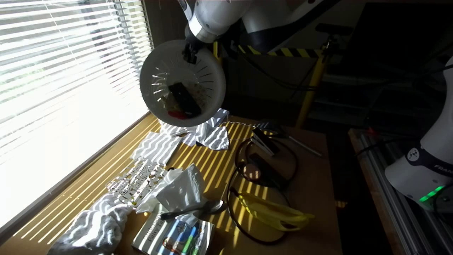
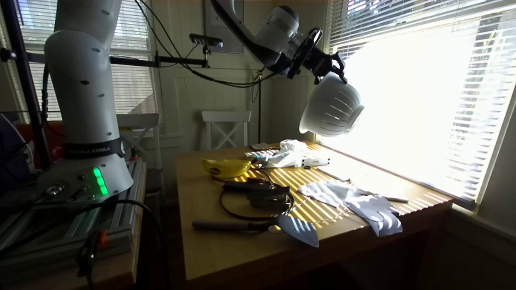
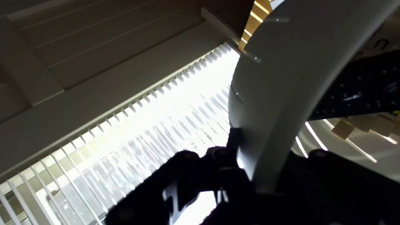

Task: Empty the contents in the white bowl

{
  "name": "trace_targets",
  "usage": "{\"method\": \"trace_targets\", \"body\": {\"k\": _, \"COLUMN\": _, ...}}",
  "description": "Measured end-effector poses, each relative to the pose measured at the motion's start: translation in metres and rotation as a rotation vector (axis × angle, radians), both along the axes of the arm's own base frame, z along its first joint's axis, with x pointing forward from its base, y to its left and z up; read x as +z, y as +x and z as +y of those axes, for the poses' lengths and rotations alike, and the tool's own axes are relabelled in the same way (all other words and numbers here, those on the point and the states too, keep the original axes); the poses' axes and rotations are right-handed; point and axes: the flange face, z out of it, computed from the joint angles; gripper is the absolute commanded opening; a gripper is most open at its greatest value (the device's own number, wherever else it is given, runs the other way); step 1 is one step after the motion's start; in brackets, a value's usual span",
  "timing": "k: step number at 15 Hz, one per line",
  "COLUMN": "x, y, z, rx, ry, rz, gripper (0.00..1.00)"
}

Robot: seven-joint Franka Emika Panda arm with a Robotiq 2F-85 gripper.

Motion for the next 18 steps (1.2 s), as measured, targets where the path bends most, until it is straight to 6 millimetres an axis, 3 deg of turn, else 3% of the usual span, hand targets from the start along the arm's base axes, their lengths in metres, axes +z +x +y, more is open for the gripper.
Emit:
{"method": "trace_targets", "body": {"k": 3, "x": -0.007, "y": -0.014, "z": -0.007, "rx": 0.011, "ry": 0.029, "rz": 0.014, "gripper": 0.12}}
{"method": "trace_targets", "body": {"k": 4, "x": -0.008, "y": -0.015, "z": -0.007, "rx": 0.011, "ry": 0.031, "rz": 0.017, "gripper": 0.03}}
{"method": "trace_targets", "body": {"k": 8, "x": -0.023, "y": -0.017, "z": -0.001, "rx": 0.043, "ry": -0.014, "rz": 0.043, "gripper": 0.03}}
{"method": "trace_targets", "body": {"k": 14, "x": -0.064, "y": -0.041, "z": 0.032, "rx": 0.194, "ry": -0.282, "rz": 0.025, "gripper": 0.03}}
{"method": "trace_targets", "body": {"k": 18, "x": -0.103, "y": -0.071, "z": 0.063, "rx": 0.266, "ry": -0.370, "rz": 0.045, "gripper": 0.03}}
